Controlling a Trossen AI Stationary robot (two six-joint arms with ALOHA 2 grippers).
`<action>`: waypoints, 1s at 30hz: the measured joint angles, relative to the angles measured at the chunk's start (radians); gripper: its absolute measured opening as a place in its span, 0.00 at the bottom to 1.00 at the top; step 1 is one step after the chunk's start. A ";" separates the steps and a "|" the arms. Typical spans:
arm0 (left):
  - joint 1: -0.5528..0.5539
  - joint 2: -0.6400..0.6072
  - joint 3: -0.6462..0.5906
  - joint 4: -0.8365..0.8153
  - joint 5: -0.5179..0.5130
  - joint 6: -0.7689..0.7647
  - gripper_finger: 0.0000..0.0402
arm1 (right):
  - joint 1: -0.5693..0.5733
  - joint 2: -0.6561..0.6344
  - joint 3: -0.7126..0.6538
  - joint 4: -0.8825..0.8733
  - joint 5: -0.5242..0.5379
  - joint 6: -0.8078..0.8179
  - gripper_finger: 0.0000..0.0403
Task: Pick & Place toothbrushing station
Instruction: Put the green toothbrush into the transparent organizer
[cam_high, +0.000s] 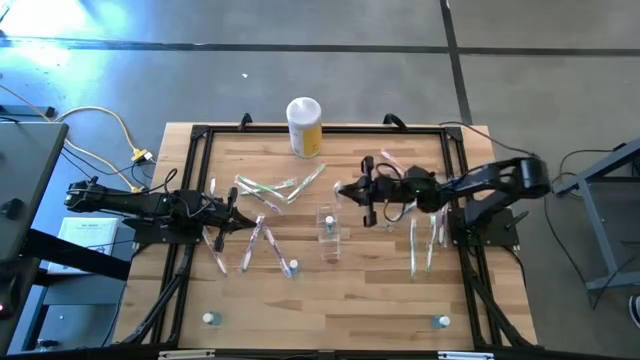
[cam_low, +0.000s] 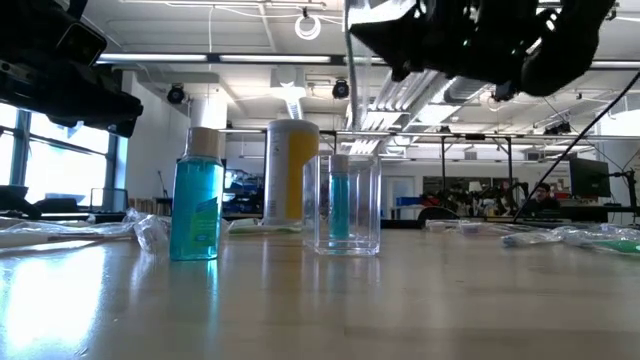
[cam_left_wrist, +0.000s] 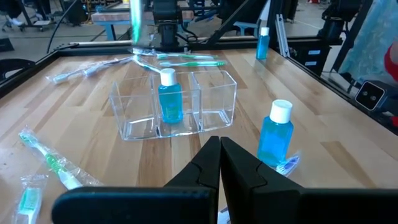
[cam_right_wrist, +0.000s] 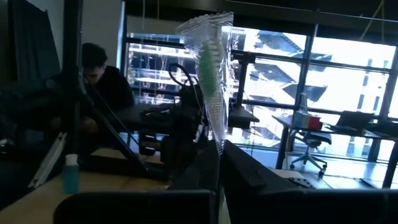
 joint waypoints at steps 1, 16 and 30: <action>0.000 0.000 0.000 0.000 0.000 -0.001 0.01 | -0.007 0.031 0.000 0.037 -0.006 0.007 0.00; 0.000 0.000 0.000 0.000 0.000 -0.004 0.01 | -0.061 0.290 0.072 0.200 -0.011 0.135 0.00; 0.000 0.001 0.000 0.000 0.000 -0.004 0.01 | -0.047 0.304 0.070 0.110 0.025 0.180 0.00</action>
